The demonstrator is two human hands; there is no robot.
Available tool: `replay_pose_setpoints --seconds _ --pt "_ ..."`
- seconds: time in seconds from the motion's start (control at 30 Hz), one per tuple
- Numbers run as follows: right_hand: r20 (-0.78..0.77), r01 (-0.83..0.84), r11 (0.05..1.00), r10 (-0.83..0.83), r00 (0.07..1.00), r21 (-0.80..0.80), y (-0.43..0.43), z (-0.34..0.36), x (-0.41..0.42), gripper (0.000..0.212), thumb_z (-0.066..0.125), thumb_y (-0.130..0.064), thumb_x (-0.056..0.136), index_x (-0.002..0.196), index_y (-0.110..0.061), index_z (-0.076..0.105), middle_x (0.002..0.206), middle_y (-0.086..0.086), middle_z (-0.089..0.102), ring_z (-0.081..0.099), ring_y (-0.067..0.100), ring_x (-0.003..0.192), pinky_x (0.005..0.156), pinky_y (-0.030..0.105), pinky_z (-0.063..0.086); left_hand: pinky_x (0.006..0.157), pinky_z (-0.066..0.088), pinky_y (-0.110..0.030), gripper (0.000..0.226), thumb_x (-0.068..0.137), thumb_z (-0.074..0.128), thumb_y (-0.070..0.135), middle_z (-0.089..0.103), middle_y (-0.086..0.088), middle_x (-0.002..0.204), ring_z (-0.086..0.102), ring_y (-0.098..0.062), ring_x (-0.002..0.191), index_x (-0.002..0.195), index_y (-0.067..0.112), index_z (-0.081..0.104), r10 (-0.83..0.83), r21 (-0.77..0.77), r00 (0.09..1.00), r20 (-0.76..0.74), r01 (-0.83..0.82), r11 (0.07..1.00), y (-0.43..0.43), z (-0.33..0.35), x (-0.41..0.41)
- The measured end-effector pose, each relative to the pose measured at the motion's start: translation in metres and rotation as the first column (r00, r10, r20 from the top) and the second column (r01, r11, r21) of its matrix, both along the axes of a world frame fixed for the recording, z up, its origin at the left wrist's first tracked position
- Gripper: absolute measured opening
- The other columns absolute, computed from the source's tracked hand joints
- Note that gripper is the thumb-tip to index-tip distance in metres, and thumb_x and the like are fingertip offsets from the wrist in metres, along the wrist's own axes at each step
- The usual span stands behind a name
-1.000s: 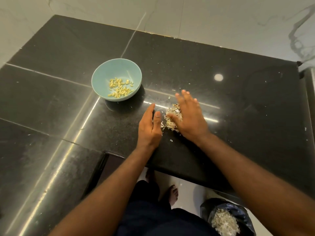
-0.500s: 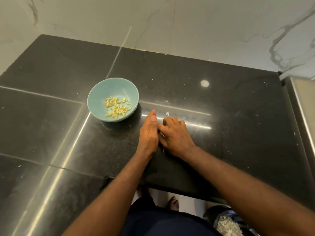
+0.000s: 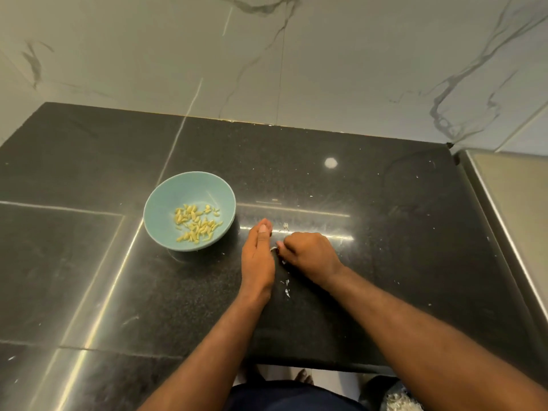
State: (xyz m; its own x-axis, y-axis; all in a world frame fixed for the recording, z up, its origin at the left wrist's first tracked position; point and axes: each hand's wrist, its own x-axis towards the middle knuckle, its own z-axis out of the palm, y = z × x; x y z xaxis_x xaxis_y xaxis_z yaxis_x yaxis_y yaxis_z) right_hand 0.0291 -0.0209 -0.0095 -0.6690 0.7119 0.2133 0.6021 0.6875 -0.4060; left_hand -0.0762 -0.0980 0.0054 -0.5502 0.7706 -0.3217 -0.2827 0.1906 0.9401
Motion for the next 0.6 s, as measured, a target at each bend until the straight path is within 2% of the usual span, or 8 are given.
replay_pose_setpoints --seconds 0.1,0.17,0.23,0.3,0.37,0.47,0.53,0.6 --pt "-0.279 0.177 0.936 -0.264 0.923 -0.303 -0.001 0.019 -0.001 0.055 0.060 -0.024 0.098 0.052 -0.027 0.032 0.048 -0.009 0.032 0.030 0.007 0.048 0.052 0.029 0.027 0.104 0.046 -0.031 0.029 0.107 0.040 0.029 0.066 -0.001 0.120 0.062 -0.015 0.117 0.122 0.018 0.062 0.038 -0.004 0.982 0.184 -0.038 0.999 -0.004 0.019 0.007" --pt "-0.425 0.164 0.894 -0.351 0.834 -0.416 -0.011 0.036 -0.006 0.054 0.062 -0.022 0.098 0.053 -0.029 0.034 0.048 -0.011 0.033 0.030 0.005 0.047 0.049 0.026 0.028 0.102 0.050 -0.034 0.042 0.108 0.035 0.035 0.070 -0.012 0.114 0.066 -0.020 0.111 0.121 0.006 0.062 0.009 0.000 0.927 0.375 -0.010 1.000 -0.005 0.038 0.019" --pt "-0.465 0.133 0.892 -0.347 0.815 -0.433 -0.027 0.048 -0.015 0.048 0.061 -0.028 0.098 0.055 -0.027 0.040 0.051 -0.007 0.038 0.034 0.005 0.051 0.048 0.032 0.033 0.090 0.052 -0.032 0.048 0.107 0.032 0.038 0.074 -0.008 0.086 0.067 -0.023 0.093 0.098 0.004 0.065 -0.029 0.010 0.828 0.560 0.029 1.000 -0.003 0.052 0.032" --pt "-0.428 0.156 0.912 -0.322 0.844 -0.379 -0.040 0.054 -0.019 0.044 0.055 -0.040 0.097 0.060 -0.021 0.043 0.055 -0.001 0.041 0.036 0.008 0.054 0.052 0.038 0.036 0.080 0.048 -0.033 0.043 0.107 0.030 0.036 0.063 0.000 0.062 0.058 -0.017 0.077 0.081 0.011 0.054 -0.064 0.031 0.736 0.674 0.058 0.998 0.001 0.056 0.037" --pt "-0.390 0.148 0.943 -0.262 0.883 -0.299 -0.046 0.055 -0.015 0.039 0.049 -0.042 0.096 0.065 -0.018 0.044 0.061 -0.006 0.041 0.037 0.008 0.057 0.054 0.029 0.033 0.088 0.048 -0.041 0.041 0.105 0.030 0.029 0.065 -0.008 0.072 0.064 -0.020 0.079 0.083 0.008 0.057 -0.093 0.048 0.649 0.755 0.086 0.995 0.001 0.058 0.032" --pt "-0.336 0.057 0.959 -0.152 0.930 -0.278 -0.050 0.062 -0.004 0.025 0.051 -0.028 0.095 0.076 -0.012 0.050 0.072 -0.006 0.047 0.041 0.009 0.066 0.061 0.020 0.033 0.094 0.049 -0.049 0.039 0.085 0.038 0.011 0.067 -0.030 0.108 0.064 -0.038 0.104 0.100 -0.010 0.067 -0.140 0.097 0.513 0.847 0.110 0.989 -0.001 0.058 0.024" --pt "-0.328 0.042 0.959 -0.136 0.935 -0.280 -0.050 0.066 0.001 0.015 0.054 -0.020 0.093 0.080 -0.011 0.053 0.076 -0.006 0.050 0.044 0.008 0.070 0.065 0.020 0.036 0.095 0.048 -0.050 0.043 0.073 0.042 0.011 0.067 -0.030 0.109 0.062 -0.040 0.106 0.099 -0.011 0.069 -0.175 0.129 0.520 0.836 0.125 0.984 0.000 0.057 0.026" --pt "-0.353 0.063 0.967 -0.150 0.924 -0.247 -0.050 0.069 0.001 0.017 0.054 -0.023 0.091 0.078 -0.012 0.054 0.075 -0.005 0.051 0.044 0.008 0.071 0.066 0.022 0.038 0.093 0.051 -0.044 0.036 0.077 0.045 0.016 0.071 -0.021 0.096 0.064 -0.034 0.099 0.089 -0.004 0.073 -0.214 0.188 0.546 0.810 0.104 0.977 -0.001 0.055 0.032"
